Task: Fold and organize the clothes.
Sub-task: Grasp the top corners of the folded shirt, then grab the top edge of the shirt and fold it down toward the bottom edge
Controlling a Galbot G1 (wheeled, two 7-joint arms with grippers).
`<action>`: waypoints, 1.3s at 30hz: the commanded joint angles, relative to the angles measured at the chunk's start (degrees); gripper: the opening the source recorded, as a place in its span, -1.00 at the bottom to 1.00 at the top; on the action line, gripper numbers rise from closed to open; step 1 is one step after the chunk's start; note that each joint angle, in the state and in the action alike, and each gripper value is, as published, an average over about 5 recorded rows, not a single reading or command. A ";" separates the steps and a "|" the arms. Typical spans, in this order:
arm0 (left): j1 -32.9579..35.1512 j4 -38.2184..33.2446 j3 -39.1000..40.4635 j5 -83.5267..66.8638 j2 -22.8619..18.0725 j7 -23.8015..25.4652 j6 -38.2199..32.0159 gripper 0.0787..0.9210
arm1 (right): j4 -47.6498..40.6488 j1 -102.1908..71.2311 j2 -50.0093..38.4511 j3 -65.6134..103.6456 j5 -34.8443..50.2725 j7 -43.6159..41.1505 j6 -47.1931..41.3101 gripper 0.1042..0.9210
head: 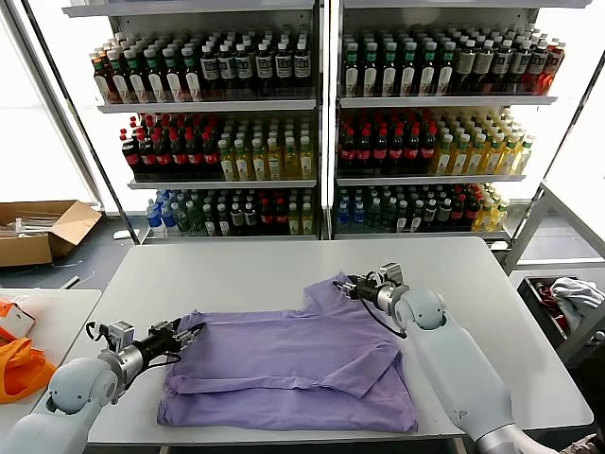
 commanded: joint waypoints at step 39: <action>20.54 -24.10 -15.56 -9.19 3.14 -4.25 -3.22 -0.97 | 47.70 -38.68 -14.63 19.86 18.92 4.83 -0.30 -1.00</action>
